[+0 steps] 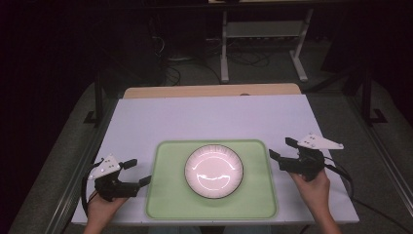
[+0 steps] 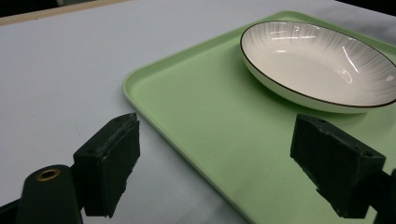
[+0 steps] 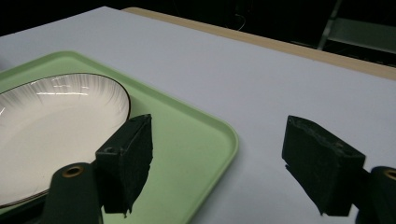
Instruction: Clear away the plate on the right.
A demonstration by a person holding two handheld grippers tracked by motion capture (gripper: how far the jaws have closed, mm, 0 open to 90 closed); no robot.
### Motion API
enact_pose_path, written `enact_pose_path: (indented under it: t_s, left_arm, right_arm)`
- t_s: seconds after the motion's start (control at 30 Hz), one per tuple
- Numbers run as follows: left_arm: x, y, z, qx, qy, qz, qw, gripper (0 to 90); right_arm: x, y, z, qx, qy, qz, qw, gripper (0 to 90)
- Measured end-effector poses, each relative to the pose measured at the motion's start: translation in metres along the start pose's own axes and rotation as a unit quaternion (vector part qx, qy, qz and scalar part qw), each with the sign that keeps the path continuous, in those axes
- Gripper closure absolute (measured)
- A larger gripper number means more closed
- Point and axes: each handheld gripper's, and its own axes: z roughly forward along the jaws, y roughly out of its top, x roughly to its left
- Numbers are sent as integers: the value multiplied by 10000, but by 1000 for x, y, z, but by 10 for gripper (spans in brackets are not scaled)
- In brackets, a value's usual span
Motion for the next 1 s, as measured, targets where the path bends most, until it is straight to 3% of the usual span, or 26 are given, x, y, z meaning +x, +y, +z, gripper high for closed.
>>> enact_pose_path:
  t_s: [0.57, 1.0]
  left_arm:
    - [0, 0, 0, 0, -1, -1, 10000, 156]
    - [-1, 0, 0, 6, 7, 1, 10000, 156]
  right_arm:
    - [-10, -14, -23, 27, -177, -13, 9998, 207]
    - [-12, -28, -36, 47, -164, 41, 9998, 206]
